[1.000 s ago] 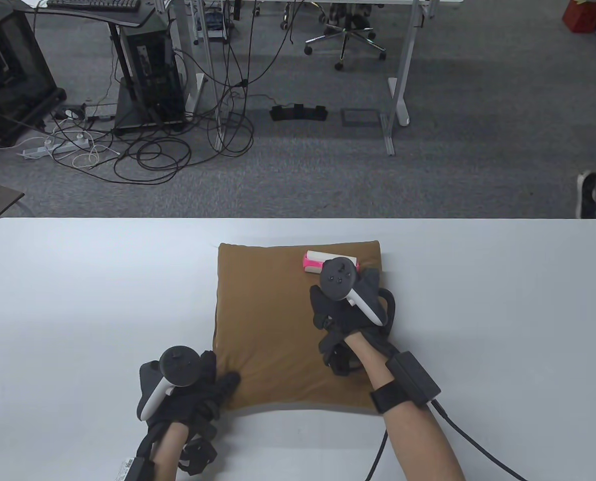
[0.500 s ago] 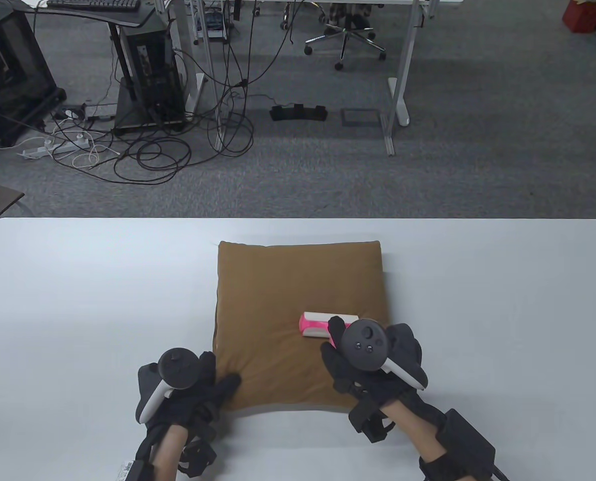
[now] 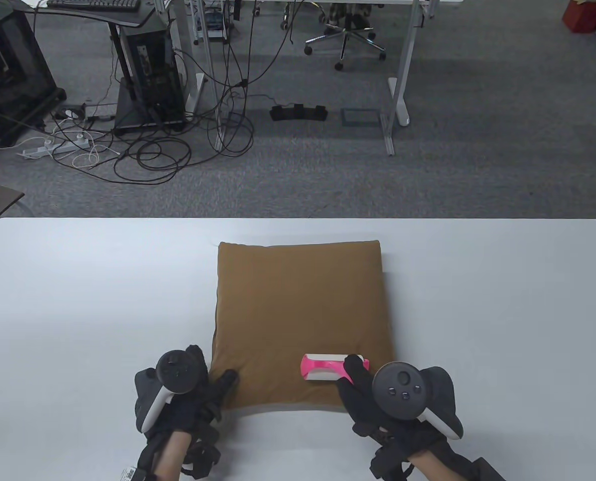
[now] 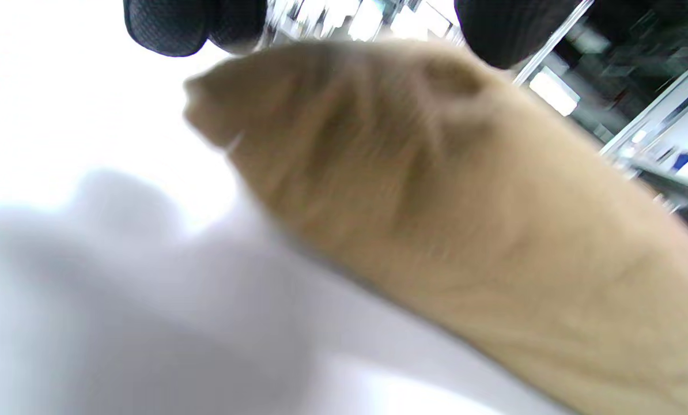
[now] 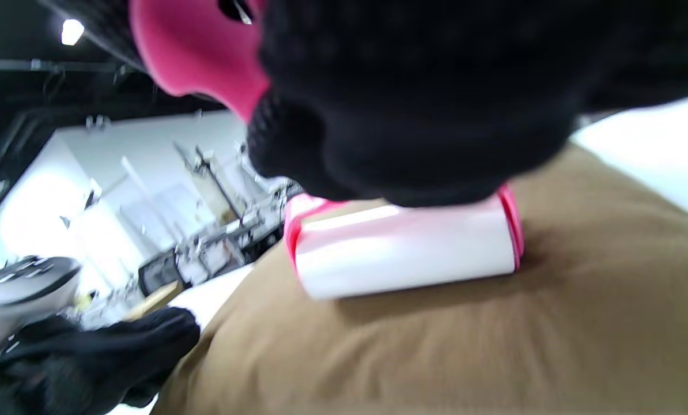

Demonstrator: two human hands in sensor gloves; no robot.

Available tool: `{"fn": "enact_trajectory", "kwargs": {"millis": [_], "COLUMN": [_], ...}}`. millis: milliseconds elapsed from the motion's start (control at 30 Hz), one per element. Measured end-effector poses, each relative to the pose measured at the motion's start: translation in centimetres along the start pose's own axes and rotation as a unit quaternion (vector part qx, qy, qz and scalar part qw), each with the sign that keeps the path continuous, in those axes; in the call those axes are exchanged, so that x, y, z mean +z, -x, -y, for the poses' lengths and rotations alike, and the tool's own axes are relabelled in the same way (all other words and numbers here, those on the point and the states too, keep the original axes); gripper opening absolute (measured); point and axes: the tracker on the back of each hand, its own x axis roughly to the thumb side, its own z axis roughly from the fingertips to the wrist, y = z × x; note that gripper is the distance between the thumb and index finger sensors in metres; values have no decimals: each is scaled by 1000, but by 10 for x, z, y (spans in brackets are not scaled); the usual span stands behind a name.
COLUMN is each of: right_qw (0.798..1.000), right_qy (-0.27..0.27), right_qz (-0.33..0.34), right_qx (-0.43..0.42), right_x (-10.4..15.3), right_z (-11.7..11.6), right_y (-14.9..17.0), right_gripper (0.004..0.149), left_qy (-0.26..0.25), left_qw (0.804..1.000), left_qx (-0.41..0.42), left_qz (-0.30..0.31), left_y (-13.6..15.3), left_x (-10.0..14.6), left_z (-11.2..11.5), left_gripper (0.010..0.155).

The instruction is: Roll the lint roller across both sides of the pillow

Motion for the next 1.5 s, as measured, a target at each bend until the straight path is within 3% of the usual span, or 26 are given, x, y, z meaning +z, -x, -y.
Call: {"fn": "enact_trajectory", "kwargs": {"millis": [100, 133, 167, 200, 267, 333, 567, 767, 1000, 1100, 1167, 1267, 1367, 1400, 1500], "right_qw": [999, 997, 996, 995, 994, 994, 986, 987, 989, 988, 989, 987, 990, 989, 983], "right_qy": [51, 76, 87, 90, 86, 75, 29, 21, -17, -10, 39, 148, 125, 89, 50], "right_qz": [-2, 7, 15, 20, 35, 55, 98, 128, 135, 146, 133, 58, -51, -105, -172], "right_qx": [-8, -14, -25, -31, -49, -52, -133, -95, -66, -57, -50, 6, 51, 59, 42], "right_x": [-3, -5, -7, -8, -13, -18, -25, -23, -15, -12, -12, -19, -28, -31, -35], "right_z": [3, 2, 0, -2, -13, -25, -81, -90, -101, -96, -83, -60, -56, -59, -65], "right_y": [-1, -4, -7, -10, -19, -26, -44, -52, -52, -48, -40, -5, 43, 64, 95], "right_gripper": [60, 60, 61, 60, 60, 59, 61, 66, 68, 71, 64, 60, 62, 64, 63], "left_qy": [-66, -128, -157, -150, -67, -21, 35, 14, 36, 13, -17, -80, -138, -146, -146], "left_qw": [995, 982, 966, 957, 950, 943, 928, 937, 927, 928, 933, 949, 963, 967, 970], "left_qx": [38, 72, 106, 130, 196, 218, 296, 288, 331, 332, 314, 251, 142, 96, 33], "left_qz": [70, 122, 176, 211, 233, 249, 222, 200, 171, 171, 174, 172, 181, 188, 189], "left_y": [-18, -26, -33, -38, -50, -54, -45, -45, -45, -46, -46, -45, -45, -44, -40], "left_x": [15, 22, 25, 27, 32, 30, 22, 23, 21, 19, 20, 23, 32, 36, 48], "left_z": [-13, -18, -19, -18, -9, 0, 10, 11, 26, 25, 19, 2, -18, -27, -45], "left_gripper": [91, 81, 68, 61, 60, 62, 61, 68, 69, 69, 70, 70, 70, 70, 69]}}
